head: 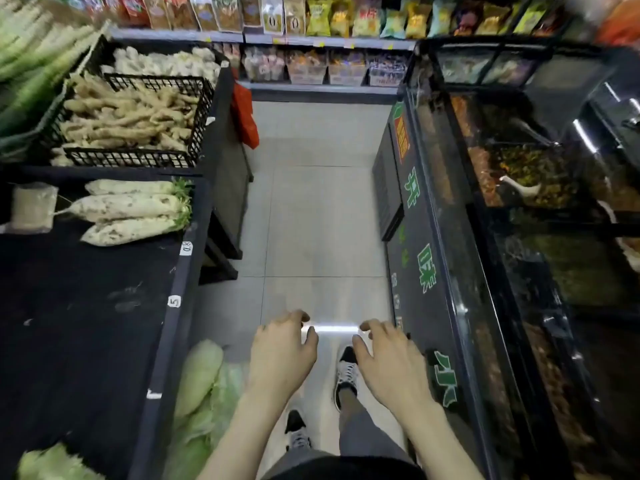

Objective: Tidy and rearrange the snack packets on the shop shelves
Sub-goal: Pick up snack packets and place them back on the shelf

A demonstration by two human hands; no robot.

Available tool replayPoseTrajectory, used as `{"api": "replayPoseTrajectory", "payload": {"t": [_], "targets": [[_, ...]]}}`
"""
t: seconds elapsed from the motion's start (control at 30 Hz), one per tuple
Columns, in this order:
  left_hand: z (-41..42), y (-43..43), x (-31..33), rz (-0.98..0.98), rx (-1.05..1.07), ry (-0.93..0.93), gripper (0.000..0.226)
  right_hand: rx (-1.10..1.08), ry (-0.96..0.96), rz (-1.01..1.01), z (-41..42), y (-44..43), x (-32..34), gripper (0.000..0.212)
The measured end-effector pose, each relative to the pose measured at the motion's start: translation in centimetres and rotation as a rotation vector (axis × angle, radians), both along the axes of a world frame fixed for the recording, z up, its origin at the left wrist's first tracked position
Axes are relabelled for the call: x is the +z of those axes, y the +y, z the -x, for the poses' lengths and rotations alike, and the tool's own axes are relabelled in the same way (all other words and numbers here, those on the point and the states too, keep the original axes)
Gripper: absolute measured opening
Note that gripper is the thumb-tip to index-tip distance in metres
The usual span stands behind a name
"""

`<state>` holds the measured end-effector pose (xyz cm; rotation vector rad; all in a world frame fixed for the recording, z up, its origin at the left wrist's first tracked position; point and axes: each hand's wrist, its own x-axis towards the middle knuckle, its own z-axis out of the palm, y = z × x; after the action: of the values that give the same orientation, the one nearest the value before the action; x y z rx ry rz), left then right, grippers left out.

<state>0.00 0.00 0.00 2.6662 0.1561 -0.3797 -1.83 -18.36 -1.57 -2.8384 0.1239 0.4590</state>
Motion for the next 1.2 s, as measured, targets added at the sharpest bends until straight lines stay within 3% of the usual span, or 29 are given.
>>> {"api": "replayPoseTrajectory", "payload": {"t": [0.37,0.6,0.83,1.2], "targets": [[-13.5,-6.1,0.3,-0.112,0.006,0.025,0.035,0.064,-0.023,-0.009,-16.3,-5.6,-1.2,0.046],[-18.6,-7.1,1.7,-0.073,0.087,0.006,0.035,0.09,-0.09,-0.066,-25.3,-5.9,-0.8,0.045],[-27.2,-5.5,1.0,-0.012,0.141,0.033,0.032,0.172,-0.105,-0.069,-34.7,-3.9,-1.0,0.031],[-48.5,0.4,1.5,-0.048,-0.002,0.072,0.041,0.179,-0.065,-0.001,-51.5,0.8,-0.2,0.036]]}}
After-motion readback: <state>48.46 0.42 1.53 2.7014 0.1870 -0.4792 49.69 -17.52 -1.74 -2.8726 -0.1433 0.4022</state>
